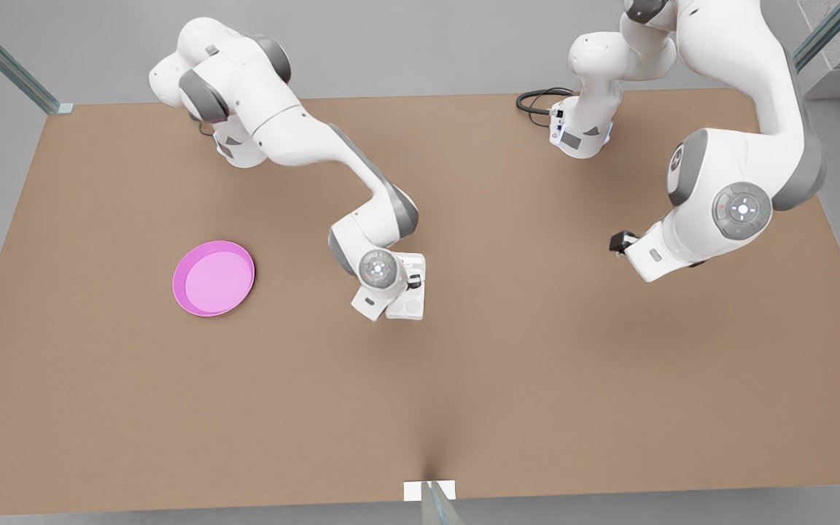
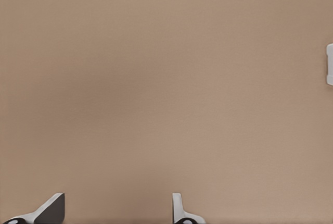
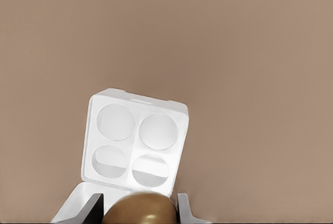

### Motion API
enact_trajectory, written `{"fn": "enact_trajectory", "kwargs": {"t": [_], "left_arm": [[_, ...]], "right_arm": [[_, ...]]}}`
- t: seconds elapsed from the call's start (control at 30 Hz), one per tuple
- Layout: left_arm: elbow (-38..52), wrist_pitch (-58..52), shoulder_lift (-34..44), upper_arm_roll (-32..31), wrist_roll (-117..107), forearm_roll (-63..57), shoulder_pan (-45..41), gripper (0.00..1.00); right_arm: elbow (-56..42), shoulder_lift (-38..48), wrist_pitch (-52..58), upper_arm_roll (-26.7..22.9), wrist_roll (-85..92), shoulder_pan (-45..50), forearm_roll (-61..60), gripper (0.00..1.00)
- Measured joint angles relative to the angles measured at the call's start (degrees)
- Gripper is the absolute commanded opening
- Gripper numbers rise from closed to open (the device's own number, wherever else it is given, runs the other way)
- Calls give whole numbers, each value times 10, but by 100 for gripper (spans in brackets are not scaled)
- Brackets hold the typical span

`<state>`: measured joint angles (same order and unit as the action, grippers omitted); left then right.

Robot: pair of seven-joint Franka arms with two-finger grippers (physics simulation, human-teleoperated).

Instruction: Pack egg into the box and close the box lid

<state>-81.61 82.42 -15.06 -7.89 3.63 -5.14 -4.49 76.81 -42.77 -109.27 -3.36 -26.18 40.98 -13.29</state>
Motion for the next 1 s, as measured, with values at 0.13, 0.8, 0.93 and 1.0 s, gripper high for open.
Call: {"fn": "enact_trajectory", "kwargs": {"t": [0.13, 0.8, 0.93, 1.0], "left_arm": [[0, 1, -3, 0, 0, 0, 1, 100], [-102, 141, -101, -6, -224, 3, -317, 100], [-140, 207, -109, -6, -285, -4, -360, 100], [-140, 238, -127, -7, -311, -5, -363, 100]], "right_arm": [[20, 8, -2, 1, -19, 0, -2, 100], [132, 400, 142, 97, 92, -437, 172, 100], [136, 428, 171, 99, 132, -463, 153, 100], [126, 427, 179, 94, 148, -468, 147, 100]]}}
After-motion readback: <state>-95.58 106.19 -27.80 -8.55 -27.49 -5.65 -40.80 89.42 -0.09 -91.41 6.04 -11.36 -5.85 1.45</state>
